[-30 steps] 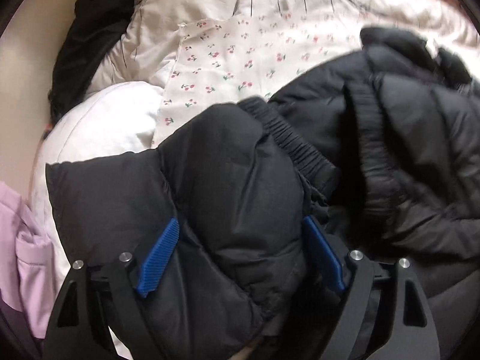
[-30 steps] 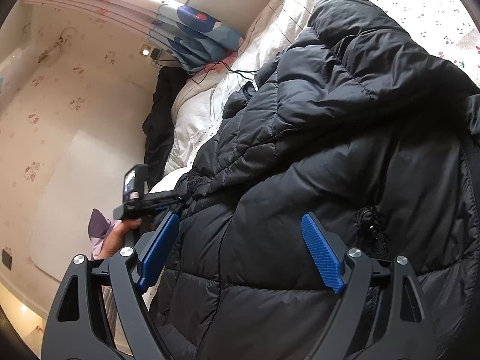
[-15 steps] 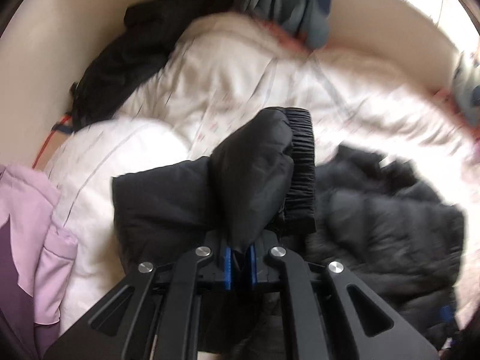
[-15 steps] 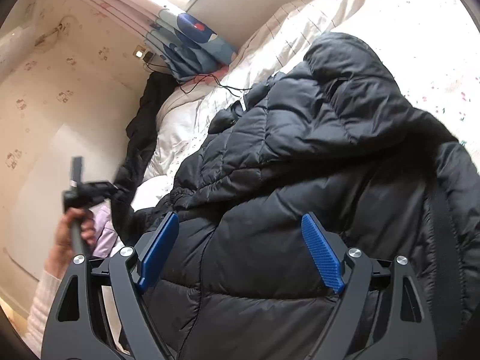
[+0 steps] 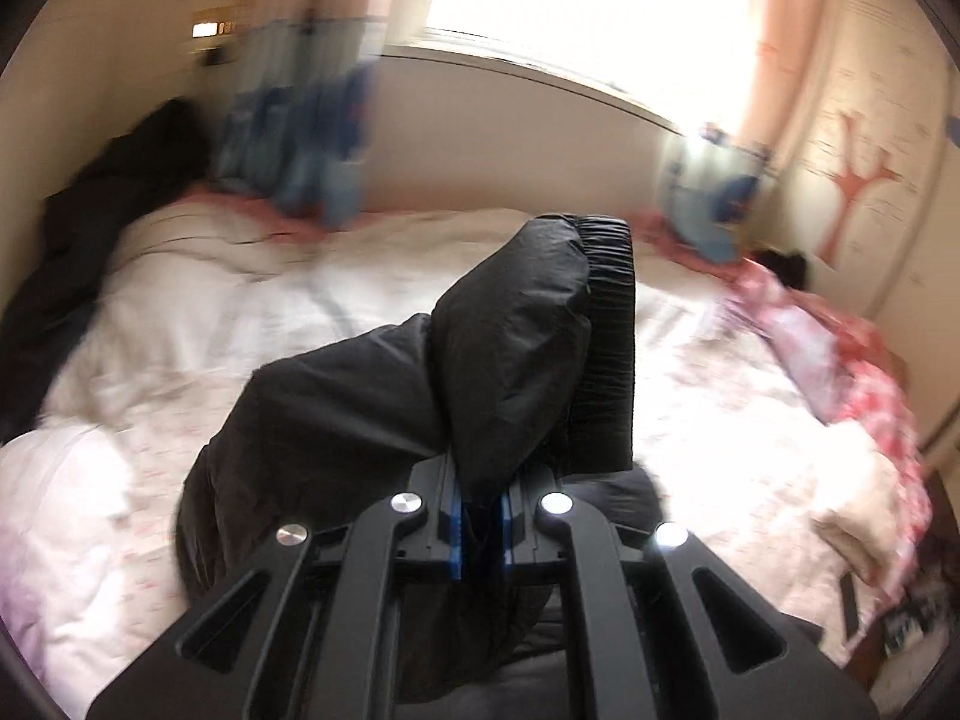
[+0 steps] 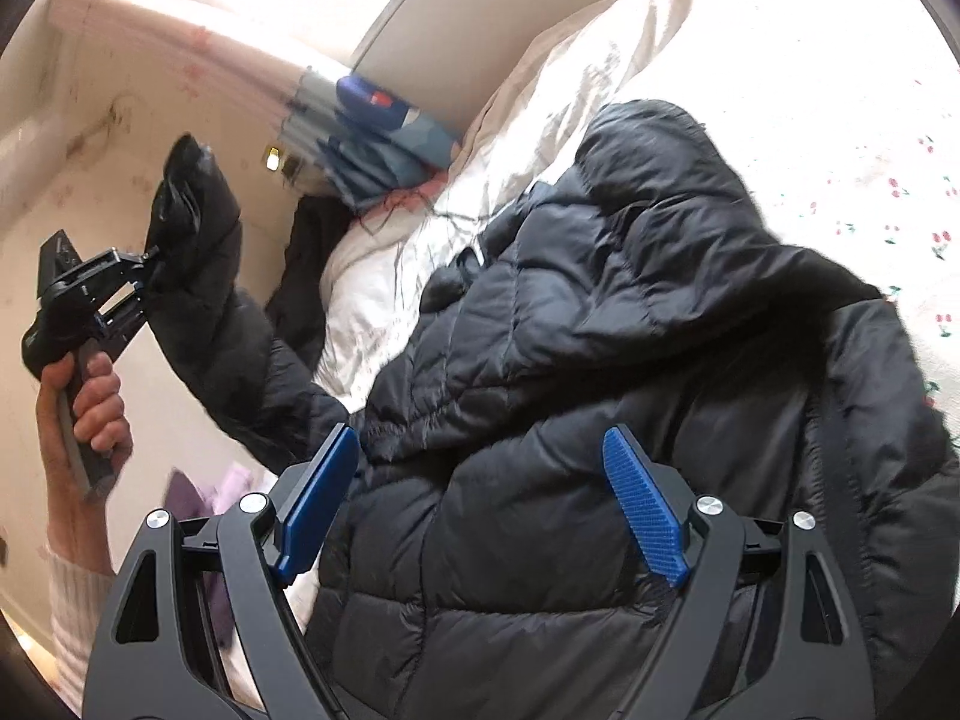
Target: Fold large clothes
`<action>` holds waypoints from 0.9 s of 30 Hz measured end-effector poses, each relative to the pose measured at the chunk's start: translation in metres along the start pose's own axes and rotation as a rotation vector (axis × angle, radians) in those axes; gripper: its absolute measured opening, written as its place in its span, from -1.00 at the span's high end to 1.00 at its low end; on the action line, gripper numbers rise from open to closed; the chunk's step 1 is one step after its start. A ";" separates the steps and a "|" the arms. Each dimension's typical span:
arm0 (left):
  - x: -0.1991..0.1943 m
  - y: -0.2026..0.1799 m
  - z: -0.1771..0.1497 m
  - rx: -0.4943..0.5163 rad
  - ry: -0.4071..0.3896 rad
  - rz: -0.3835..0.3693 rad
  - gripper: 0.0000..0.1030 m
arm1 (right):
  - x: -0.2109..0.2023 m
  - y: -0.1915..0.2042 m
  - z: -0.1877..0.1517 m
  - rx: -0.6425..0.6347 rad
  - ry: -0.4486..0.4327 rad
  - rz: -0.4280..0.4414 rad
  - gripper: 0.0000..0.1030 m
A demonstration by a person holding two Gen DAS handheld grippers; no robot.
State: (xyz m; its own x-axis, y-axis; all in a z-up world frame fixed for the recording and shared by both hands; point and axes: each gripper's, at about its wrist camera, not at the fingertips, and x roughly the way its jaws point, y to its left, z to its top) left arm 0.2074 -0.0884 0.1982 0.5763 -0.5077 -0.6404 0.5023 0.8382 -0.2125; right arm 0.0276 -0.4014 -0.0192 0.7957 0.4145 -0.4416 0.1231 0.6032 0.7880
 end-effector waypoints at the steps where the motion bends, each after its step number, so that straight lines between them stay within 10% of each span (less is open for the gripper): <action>1: 0.012 -0.019 -0.002 0.020 0.011 -0.037 0.81 | -0.005 -0.004 0.003 0.016 -0.014 0.004 -0.56; 13: 0.204 -0.099 -0.140 0.089 0.388 -0.226 0.77 | -0.029 -0.041 0.020 0.185 -0.052 0.079 -0.57; 15: 0.219 -0.100 -0.160 0.099 0.421 -0.216 0.34 | -0.030 -0.045 0.021 0.206 -0.050 0.093 -0.57; 21: 0.192 -0.100 -0.170 0.160 0.421 -0.201 -0.67 | -0.028 -0.059 0.026 0.289 -0.053 0.152 -0.58; 27: 0.117 -0.064 -0.178 0.152 0.370 -0.175 -0.74 | -0.026 -0.042 0.037 0.181 -0.067 0.119 -0.59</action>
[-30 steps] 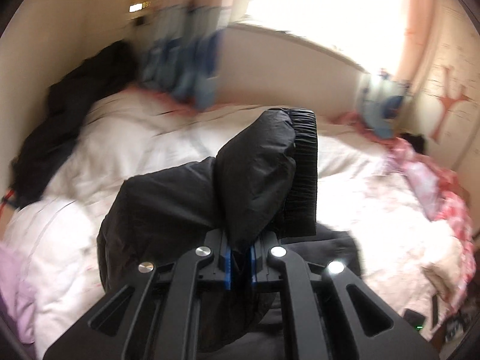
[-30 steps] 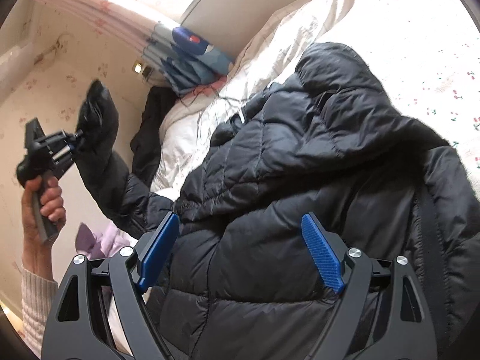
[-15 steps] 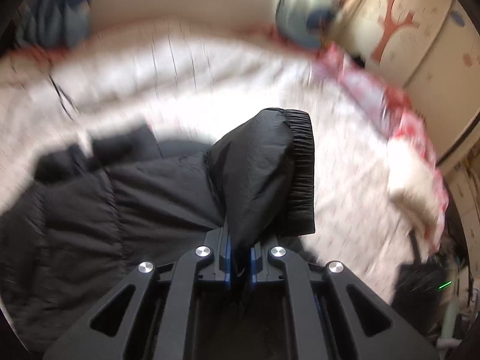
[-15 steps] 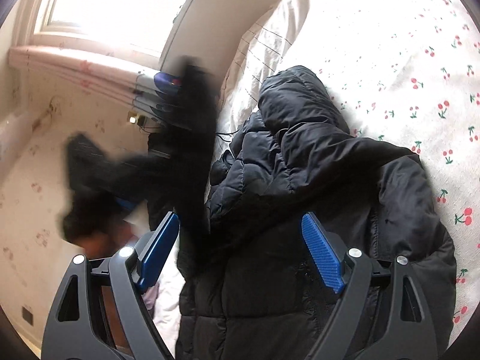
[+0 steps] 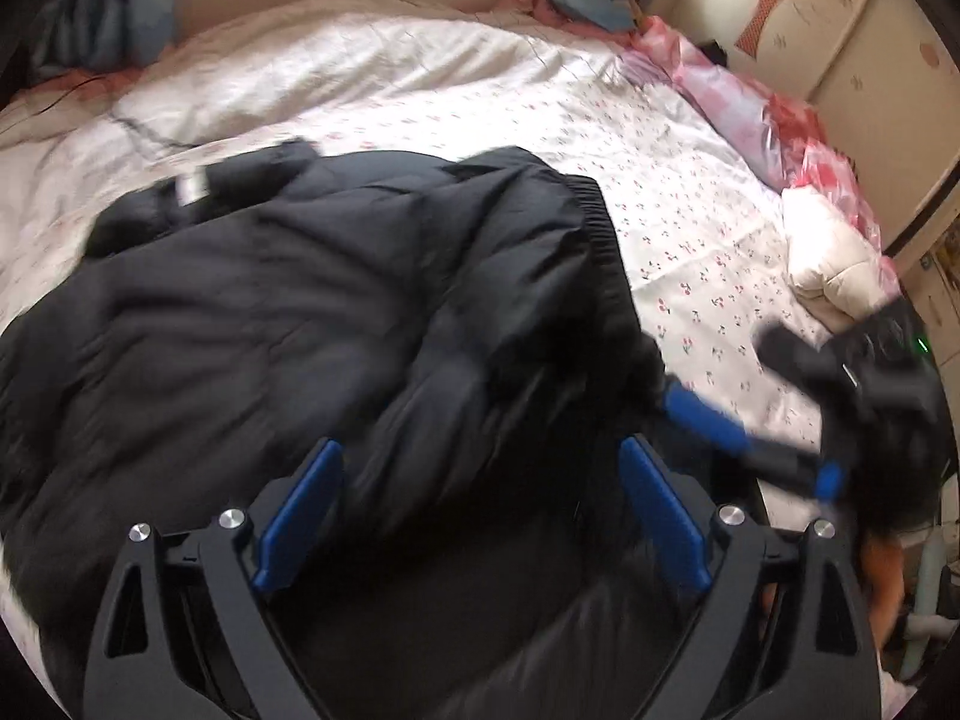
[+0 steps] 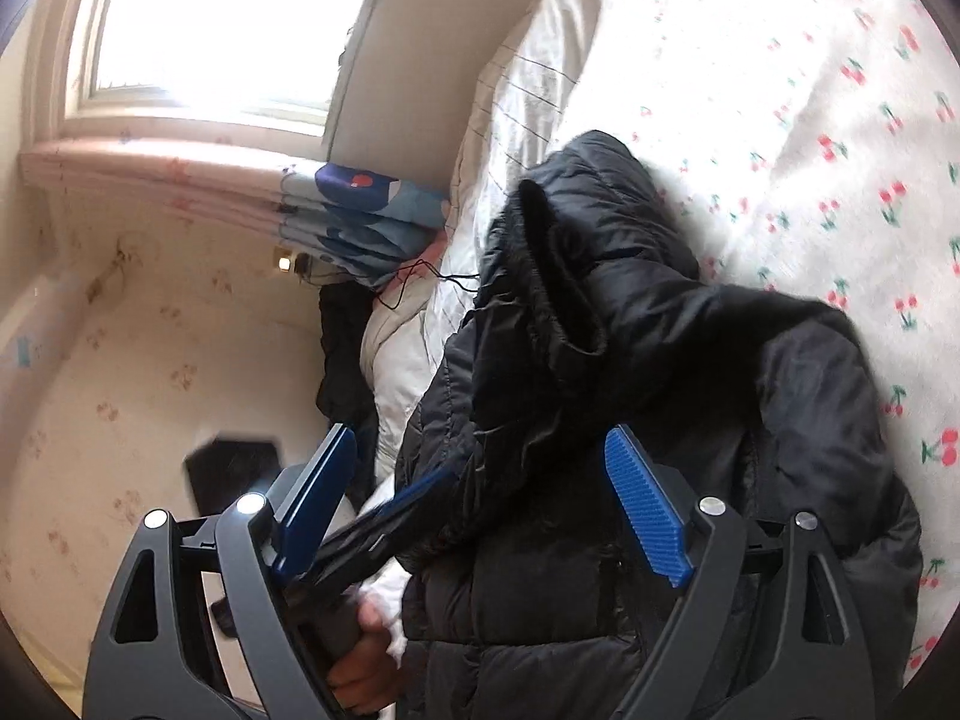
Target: Fold large clothes
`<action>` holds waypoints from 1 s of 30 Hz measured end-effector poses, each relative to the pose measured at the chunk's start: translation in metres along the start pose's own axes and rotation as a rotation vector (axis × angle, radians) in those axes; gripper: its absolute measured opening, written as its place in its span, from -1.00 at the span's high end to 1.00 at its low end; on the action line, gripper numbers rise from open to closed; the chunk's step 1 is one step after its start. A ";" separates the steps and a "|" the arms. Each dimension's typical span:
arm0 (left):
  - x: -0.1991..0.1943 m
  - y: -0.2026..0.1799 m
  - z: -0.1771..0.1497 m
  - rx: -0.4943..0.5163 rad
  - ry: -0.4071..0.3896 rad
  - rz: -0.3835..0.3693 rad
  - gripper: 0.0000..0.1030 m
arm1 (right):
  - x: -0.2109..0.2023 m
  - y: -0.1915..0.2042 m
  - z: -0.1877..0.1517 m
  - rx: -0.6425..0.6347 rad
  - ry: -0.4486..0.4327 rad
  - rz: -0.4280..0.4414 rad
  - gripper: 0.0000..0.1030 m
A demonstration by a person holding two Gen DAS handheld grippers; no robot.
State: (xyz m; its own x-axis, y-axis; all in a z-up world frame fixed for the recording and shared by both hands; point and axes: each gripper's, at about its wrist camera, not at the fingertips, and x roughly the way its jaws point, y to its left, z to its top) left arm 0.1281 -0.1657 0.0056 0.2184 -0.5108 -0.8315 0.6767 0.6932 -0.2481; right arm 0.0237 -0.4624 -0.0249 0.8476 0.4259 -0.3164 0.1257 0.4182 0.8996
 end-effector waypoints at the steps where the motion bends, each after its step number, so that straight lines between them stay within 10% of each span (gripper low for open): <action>1: -0.011 0.008 -0.007 -0.014 -0.016 0.004 -0.74 | -0.001 0.006 0.003 -0.039 -0.011 -0.020 -0.59; 9: -0.129 0.138 -0.085 -0.274 -0.221 0.136 -0.85 | 0.065 0.037 0.044 -0.379 0.081 -0.398 -0.57; 12: -0.150 0.186 -0.105 -0.430 -0.269 0.134 -0.85 | 0.095 0.054 0.039 -0.570 0.138 -0.495 0.52; 14: -0.160 0.206 -0.119 -0.485 -0.292 0.127 -0.85 | 0.094 0.072 0.038 -0.658 0.128 -0.484 0.84; 20: -0.157 0.227 -0.159 -0.512 -0.253 0.153 -0.85 | 0.064 0.103 0.055 -0.745 0.008 -0.487 0.85; 26: -0.126 0.245 -0.194 -0.567 -0.097 0.165 -0.85 | 0.114 0.029 0.058 -0.654 0.273 -0.596 0.68; 30: -0.140 0.241 -0.224 -0.564 -0.051 0.133 -0.85 | 0.063 0.036 0.057 -0.627 0.282 -0.513 -0.20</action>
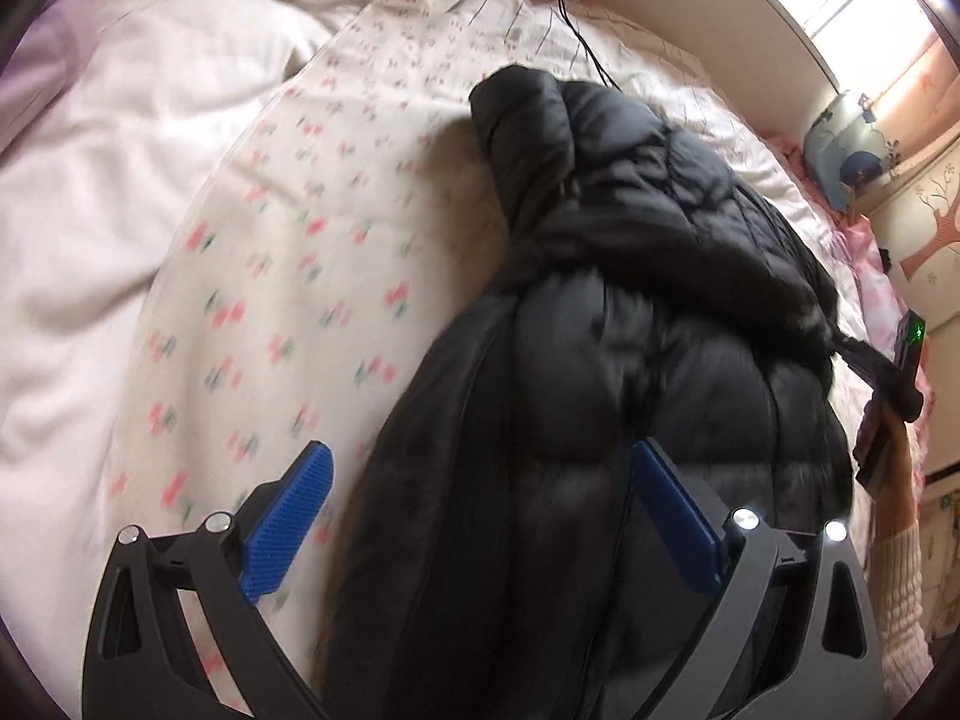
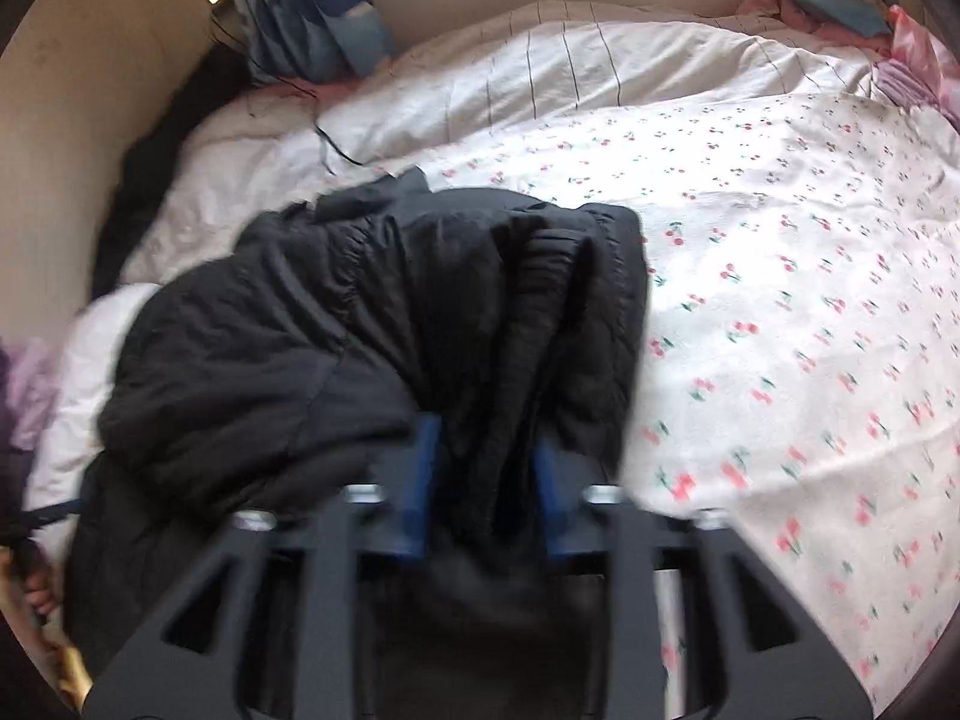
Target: Fold large clothes
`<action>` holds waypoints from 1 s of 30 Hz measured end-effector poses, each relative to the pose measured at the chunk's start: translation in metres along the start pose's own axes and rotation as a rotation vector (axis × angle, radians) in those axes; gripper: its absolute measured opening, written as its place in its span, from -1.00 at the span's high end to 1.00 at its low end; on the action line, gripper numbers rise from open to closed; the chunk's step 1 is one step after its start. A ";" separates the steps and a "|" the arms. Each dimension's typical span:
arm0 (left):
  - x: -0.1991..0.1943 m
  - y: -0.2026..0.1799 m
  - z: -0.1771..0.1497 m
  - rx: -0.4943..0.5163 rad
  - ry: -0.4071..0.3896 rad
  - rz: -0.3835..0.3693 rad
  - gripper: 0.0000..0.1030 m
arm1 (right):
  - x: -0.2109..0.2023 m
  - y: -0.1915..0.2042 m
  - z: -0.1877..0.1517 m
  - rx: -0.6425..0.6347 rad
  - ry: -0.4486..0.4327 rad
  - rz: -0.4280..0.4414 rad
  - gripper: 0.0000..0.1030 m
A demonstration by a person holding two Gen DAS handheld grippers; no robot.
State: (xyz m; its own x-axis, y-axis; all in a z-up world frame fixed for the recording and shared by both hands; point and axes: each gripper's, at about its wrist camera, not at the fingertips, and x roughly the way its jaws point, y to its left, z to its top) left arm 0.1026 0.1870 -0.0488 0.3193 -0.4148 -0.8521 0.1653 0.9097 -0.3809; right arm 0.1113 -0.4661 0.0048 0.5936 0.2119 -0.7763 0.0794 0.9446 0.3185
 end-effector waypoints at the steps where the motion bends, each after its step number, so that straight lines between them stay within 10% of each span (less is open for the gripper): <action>1: -0.006 0.005 -0.010 0.001 0.021 -0.025 -0.85 | -0.018 -0.004 -0.014 -0.005 -0.001 0.018 -0.31; 12: -0.022 0.025 -0.107 -0.003 0.214 -0.156 -0.86 | -0.114 -0.060 -0.227 0.204 0.265 0.309 -0.48; 20: -0.034 0.015 -0.139 -0.043 0.223 -0.261 -0.86 | -0.121 -0.036 -0.260 0.251 0.316 0.534 -0.48; 22: -0.032 0.014 -0.141 -0.070 0.210 -0.249 -0.85 | -0.118 -0.031 -0.258 0.263 0.291 0.582 0.01; 24: -0.029 0.016 -0.143 -0.126 0.187 -0.228 -0.46 | -0.116 -0.026 -0.257 0.288 0.257 0.583 0.70; 27: -0.035 0.019 -0.143 -0.195 0.176 -0.245 0.61 | -0.128 -0.011 -0.244 0.272 0.160 0.587 0.83; 30: -0.068 0.005 -0.139 -0.177 0.103 -0.266 0.80 | -0.160 0.004 -0.223 0.252 0.039 0.630 0.85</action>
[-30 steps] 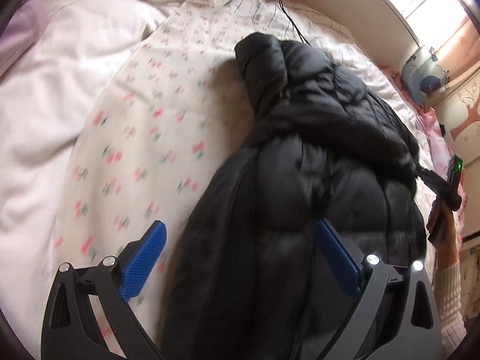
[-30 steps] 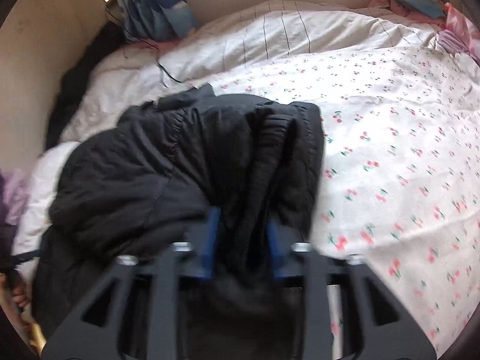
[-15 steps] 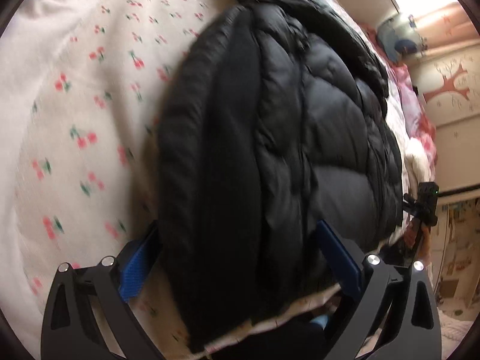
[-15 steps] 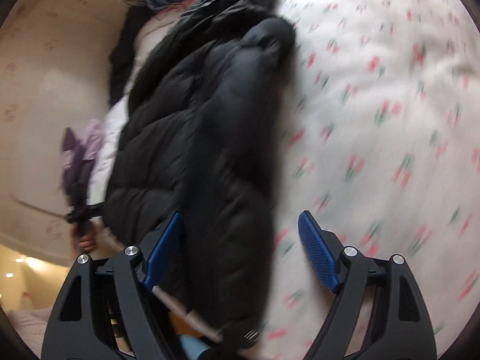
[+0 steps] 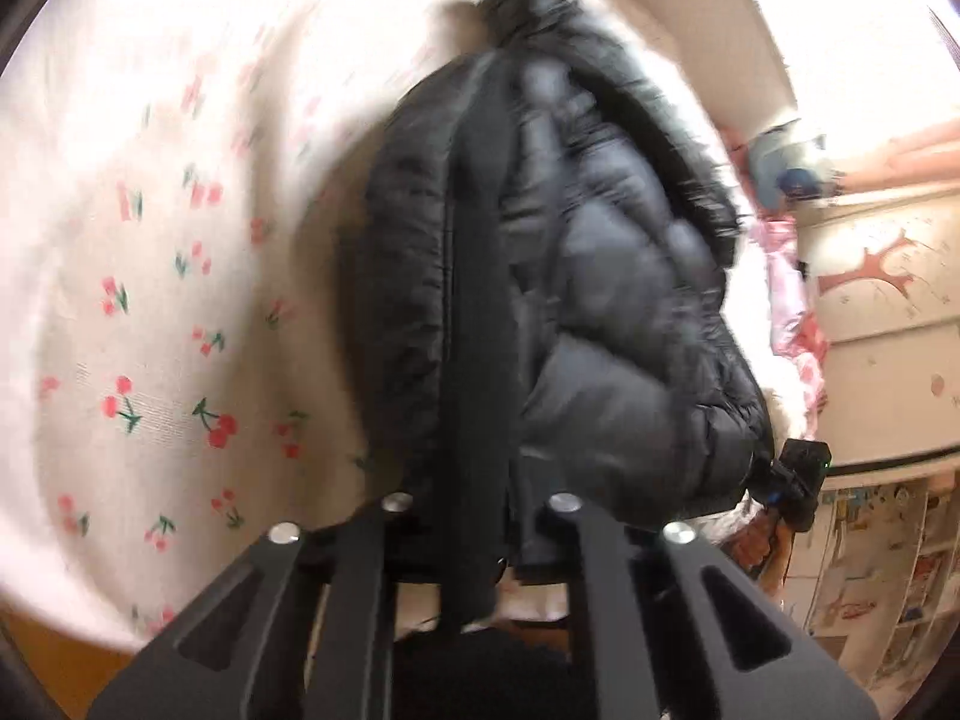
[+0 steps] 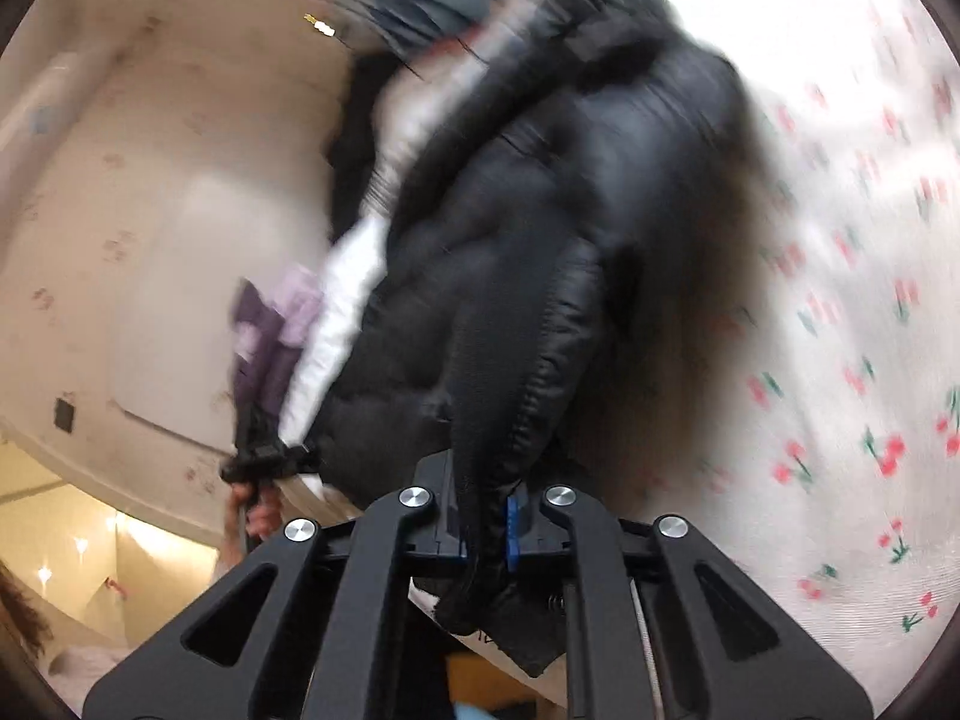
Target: Fold large clothes
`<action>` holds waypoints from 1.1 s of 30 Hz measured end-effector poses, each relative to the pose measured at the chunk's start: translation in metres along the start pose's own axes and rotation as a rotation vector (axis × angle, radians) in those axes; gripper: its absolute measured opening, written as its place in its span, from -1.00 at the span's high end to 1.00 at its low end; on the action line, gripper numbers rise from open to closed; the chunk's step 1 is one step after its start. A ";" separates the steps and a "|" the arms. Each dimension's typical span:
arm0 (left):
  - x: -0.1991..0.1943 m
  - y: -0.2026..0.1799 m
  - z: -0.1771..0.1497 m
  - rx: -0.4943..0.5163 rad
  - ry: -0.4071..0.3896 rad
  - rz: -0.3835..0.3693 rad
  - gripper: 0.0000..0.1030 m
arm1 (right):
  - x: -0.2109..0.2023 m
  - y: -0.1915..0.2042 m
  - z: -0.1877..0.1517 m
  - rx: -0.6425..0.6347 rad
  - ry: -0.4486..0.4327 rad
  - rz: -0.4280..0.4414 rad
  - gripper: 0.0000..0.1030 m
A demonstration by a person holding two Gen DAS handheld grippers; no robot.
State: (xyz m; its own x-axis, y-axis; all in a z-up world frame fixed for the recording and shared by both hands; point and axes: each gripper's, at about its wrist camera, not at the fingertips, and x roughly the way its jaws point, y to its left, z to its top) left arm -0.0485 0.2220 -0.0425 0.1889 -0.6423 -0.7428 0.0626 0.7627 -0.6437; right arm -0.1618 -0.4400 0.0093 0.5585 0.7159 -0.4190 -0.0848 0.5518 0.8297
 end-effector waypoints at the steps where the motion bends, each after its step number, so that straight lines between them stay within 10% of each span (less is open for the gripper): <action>1: -0.015 -0.014 -0.003 0.023 -0.030 -0.023 0.82 | -0.011 0.015 0.006 -0.023 -0.034 0.017 0.86; 8: -0.095 -0.086 -0.047 0.172 -0.115 -0.154 0.85 | -0.114 0.077 0.014 -0.115 -0.171 0.083 0.87; 12: -0.110 -0.093 -0.099 0.286 -0.016 -0.143 0.70 | -0.156 0.072 -0.029 -0.117 -0.101 0.007 0.86; 15: -0.100 -0.069 -0.132 0.347 0.088 0.001 -0.12 | -0.166 0.029 -0.065 -0.055 0.045 -0.153 0.66; 19: -0.113 -0.018 -0.121 0.196 0.054 0.254 -0.18 | -0.192 -0.009 -0.063 0.026 -0.025 -0.335 0.60; 25: -0.085 -0.086 -0.023 0.321 -0.204 0.178 -0.71 | -0.080 0.052 0.046 -0.245 -0.049 -0.332 0.03; 33: 0.105 -0.164 0.117 0.393 -0.245 0.167 -0.71 | 0.121 0.002 0.166 -0.310 0.056 -0.565 0.12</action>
State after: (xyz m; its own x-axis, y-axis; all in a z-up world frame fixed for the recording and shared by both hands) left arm 0.0757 0.0379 0.0067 0.4498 -0.5085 -0.7342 0.3678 0.8546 -0.3666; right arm 0.0428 -0.4235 0.0217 0.5436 0.2960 -0.7854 -0.0296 0.9419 0.3345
